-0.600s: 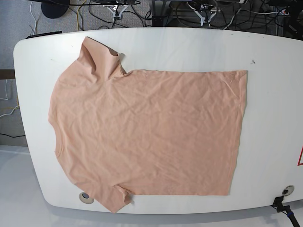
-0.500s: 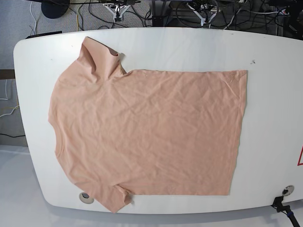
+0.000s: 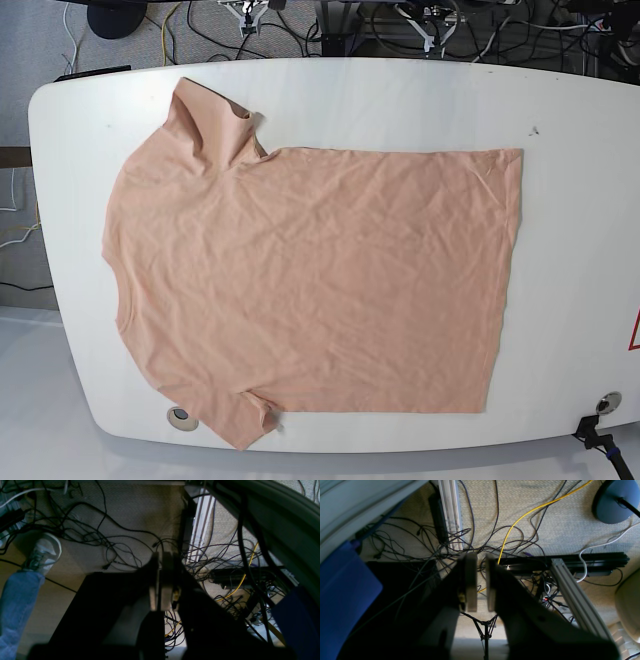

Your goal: Fold the T-shirt properly

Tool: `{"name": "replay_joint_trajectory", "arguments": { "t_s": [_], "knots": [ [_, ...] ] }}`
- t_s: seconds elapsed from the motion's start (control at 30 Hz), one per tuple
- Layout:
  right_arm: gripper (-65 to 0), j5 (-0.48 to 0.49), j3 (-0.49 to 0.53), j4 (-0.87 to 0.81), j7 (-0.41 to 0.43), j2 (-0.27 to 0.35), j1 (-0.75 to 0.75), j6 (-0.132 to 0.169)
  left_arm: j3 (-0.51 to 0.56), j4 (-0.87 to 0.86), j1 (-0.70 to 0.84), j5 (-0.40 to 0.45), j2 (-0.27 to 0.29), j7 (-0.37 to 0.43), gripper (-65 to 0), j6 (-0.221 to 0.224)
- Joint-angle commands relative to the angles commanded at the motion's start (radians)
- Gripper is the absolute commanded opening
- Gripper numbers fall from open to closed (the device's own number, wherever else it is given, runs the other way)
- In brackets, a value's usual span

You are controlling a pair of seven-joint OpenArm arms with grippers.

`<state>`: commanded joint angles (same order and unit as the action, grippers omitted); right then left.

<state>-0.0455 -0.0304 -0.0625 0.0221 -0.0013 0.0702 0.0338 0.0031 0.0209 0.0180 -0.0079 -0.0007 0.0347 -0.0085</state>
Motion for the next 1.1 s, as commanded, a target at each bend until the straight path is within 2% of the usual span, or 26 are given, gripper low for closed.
{"name": "replay_joint_trajectory", "arguments": {
  "t_s": [0.37,0.4,0.43,1.1],
  "knots": [
    [-59.6,-0.002,-0.002,-0.007,0.003,0.002,0.006,0.0,0.001,0.0,-0.005,0.0,-0.003,-0.005,-64.8,-0.002],
    [-59.0,0.001,-0.005,-0.009,0.007,-0.002,-0.002,0.014,0.003,0.014,-0.001,-0.011,-0.004,-0.004,-65.0,-0.002],
    [-59.0,-0.002,-0.003,-0.007,0.01,-0.001,-0.001,0.014,0.003,0.012,-0.001,-0.007,-0.006,-0.002,-65.0,-0.002],
    [-59.3,0.002,0.0,-0.021,0.008,0.0,0.0,0.012,0.006,0.013,0.002,-0.006,-0.01,0.012,-65.0,0.003]
  ]
}}
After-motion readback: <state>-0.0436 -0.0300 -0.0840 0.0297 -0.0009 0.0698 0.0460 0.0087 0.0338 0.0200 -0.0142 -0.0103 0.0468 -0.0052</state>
